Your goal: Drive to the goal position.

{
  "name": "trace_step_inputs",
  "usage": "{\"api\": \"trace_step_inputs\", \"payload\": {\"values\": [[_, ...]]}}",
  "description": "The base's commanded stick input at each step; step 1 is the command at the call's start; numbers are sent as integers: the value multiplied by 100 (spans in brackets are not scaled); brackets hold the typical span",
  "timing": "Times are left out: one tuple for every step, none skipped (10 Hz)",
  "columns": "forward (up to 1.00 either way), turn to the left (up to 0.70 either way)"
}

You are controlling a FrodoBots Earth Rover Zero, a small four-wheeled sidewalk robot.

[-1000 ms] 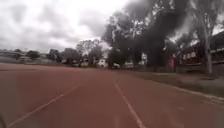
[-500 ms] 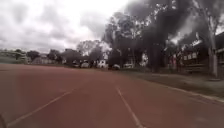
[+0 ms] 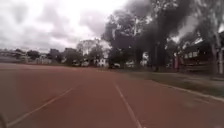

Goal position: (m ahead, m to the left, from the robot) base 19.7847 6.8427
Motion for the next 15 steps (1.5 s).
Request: {"api": "trace_step_inputs", "payload": {"values": [[70,0],[70,0],[70,0],[70,0],[70,0],[70,0],[70,0],[70,0],[70,0],[70,0],[70,0],[70,0],[70,0],[70,0],[70,0]]}}
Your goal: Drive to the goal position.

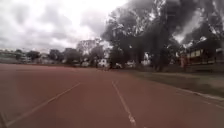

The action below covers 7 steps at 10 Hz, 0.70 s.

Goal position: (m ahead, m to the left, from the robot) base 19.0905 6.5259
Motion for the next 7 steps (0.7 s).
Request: {"api": "trace_step_inputs", "payload": {"values": [[70,0],[70,0],[70,0],[70,0],[70,0],[70,0],[70,0]]}}
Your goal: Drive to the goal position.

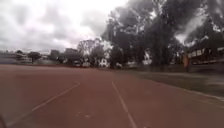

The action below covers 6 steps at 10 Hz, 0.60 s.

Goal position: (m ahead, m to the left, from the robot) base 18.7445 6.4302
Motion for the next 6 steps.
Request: {"api": "trace_step_inputs", "payload": {"values": [[70,0],[70,0],[70,0],[70,0],[70,0],[70,0]]}}
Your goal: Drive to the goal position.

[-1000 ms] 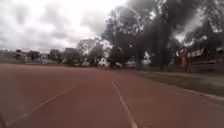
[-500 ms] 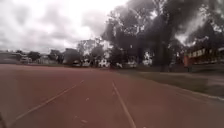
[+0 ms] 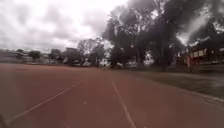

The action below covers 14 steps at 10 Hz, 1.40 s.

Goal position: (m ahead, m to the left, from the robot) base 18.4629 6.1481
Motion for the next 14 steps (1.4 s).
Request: {"api": "trace_step_inputs", "payload": {"values": [[70,0],[70,0],[70,0],[70,0],[70,0],[70,0],[70,0],[70,0],[70,0],[70,0],[70,0],[70,0],[70,0],[70,0]]}}
